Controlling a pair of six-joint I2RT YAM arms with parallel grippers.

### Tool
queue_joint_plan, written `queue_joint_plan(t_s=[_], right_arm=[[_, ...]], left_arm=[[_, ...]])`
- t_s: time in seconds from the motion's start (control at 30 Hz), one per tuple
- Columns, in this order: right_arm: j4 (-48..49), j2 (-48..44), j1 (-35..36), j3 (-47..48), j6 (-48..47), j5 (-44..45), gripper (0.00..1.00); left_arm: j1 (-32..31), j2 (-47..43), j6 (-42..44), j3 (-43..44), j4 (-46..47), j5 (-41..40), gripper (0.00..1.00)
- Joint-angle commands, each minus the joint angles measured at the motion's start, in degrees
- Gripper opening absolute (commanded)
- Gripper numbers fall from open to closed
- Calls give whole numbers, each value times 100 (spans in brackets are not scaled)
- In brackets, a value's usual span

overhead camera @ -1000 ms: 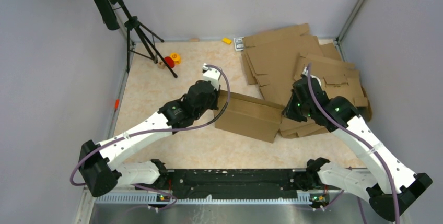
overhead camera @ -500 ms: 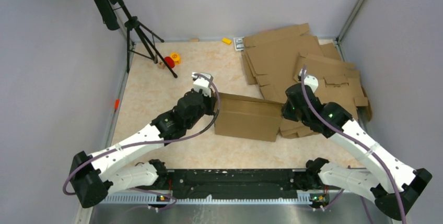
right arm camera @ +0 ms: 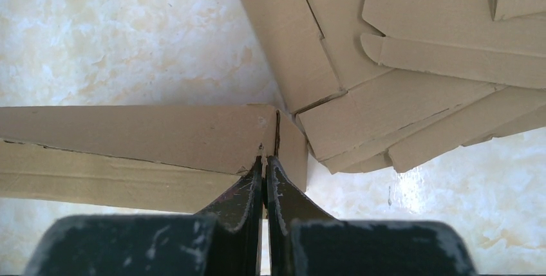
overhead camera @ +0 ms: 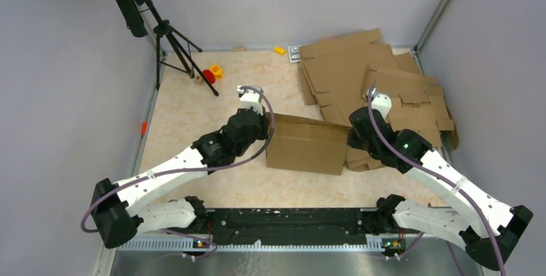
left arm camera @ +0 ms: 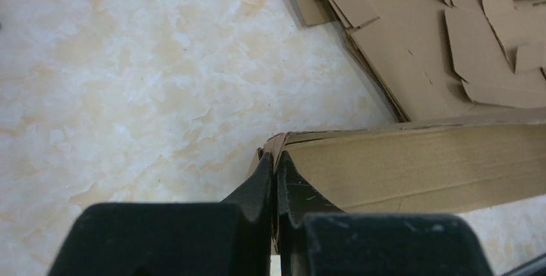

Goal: Fold the paper box

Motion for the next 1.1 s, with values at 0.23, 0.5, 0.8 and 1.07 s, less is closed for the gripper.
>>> queue_joint_plan(t_s=[0.23, 0.5, 0.8, 1.07], right_arm=[[306, -127, 959, 16, 210, 303, 0], [207, -369, 1086, -257, 180, 607, 0], [298, -591, 1088, -470, -308, 670, 0], [399, -615, 1088, -319, -736, 613, 0]], left_arm=[[-1071, 554, -1083, 19, -88, -1915, 0], [-1647, 273, -1325, -939, 461, -2455, 0], [-1648, 38, -1447, -1222, 95, -2037, 0], [-1647, -292, -1334, -814, -485, -1355, 47]])
